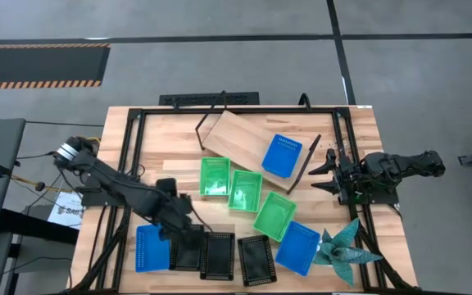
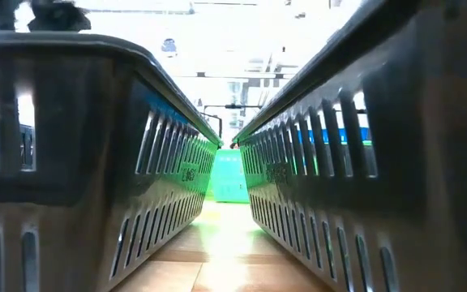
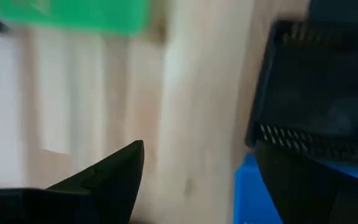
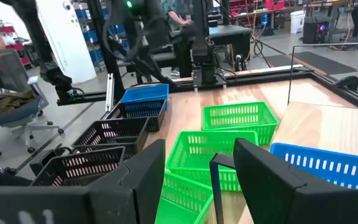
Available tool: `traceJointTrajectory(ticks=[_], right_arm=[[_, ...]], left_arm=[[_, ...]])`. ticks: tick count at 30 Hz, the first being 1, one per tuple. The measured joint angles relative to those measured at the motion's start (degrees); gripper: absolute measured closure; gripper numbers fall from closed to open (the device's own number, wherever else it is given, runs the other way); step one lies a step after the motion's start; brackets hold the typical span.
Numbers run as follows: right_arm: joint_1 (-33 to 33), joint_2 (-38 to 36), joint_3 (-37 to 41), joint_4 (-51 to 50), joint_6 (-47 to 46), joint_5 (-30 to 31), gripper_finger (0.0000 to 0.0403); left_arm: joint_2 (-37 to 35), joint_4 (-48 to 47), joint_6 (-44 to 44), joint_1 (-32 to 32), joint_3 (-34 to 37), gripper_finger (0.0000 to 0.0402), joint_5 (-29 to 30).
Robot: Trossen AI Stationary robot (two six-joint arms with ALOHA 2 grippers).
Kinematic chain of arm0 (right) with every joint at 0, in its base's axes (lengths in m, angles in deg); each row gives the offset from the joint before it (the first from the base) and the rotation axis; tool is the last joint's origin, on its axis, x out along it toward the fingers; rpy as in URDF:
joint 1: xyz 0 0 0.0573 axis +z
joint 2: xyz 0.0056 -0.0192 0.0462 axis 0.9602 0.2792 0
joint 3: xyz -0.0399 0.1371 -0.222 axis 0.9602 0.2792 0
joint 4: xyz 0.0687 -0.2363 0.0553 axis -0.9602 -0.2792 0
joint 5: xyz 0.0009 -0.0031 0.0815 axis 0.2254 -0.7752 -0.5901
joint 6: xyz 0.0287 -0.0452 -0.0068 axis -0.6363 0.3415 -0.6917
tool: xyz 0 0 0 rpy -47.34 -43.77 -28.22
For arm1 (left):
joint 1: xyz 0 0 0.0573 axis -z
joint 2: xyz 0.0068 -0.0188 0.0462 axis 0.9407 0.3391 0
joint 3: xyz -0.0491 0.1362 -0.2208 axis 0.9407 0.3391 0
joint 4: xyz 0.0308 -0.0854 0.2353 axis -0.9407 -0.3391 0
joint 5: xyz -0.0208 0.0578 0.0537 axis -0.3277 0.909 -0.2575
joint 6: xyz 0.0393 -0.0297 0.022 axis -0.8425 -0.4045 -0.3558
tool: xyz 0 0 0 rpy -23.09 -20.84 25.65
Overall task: Stack baskets on shelf by color
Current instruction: Stack the left blue bin on the blue bin on the shelf
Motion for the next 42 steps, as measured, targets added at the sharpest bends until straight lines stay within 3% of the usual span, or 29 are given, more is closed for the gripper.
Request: traceJointTrajectory(ticks=[8,14,21,28,33,42], right_arm=[[0.0,0.0,0.0,0.2,0.2,0.1,0.0188],[0.0,0.0,0.0,0.3,0.1,0.2,0.0188],[-0.2,0.0,0.0,0.3,0.0,0.3,0.0188],[-0.2,0.0,0.0,0.4,-0.9,0.4,0.0188],[-0.2,0.0,0.0,0.4,-0.9,0.4,0.0188],[-0.2,0.0,0.0,0.4,-1.1,0.4,0.0188]], left_arm=[[-6.7,7.1,5.5,3.6,15.8,0.0106,-4.8],[-6.9,11.1,7.9,7.4,19.1,0.0106,-10.4],[-6.9,11.6,9.0,10.4,21.4,0.0106,-7.8],[-6.9,18.0,10.0,10.8,28.0,0.0112,-13.2],[-6.9,17.7,12.2,10.8,28.3,0.0174,-14.6],[-6.9,17.7,10.8,10.8,28.3,0.0379,-15.5]])
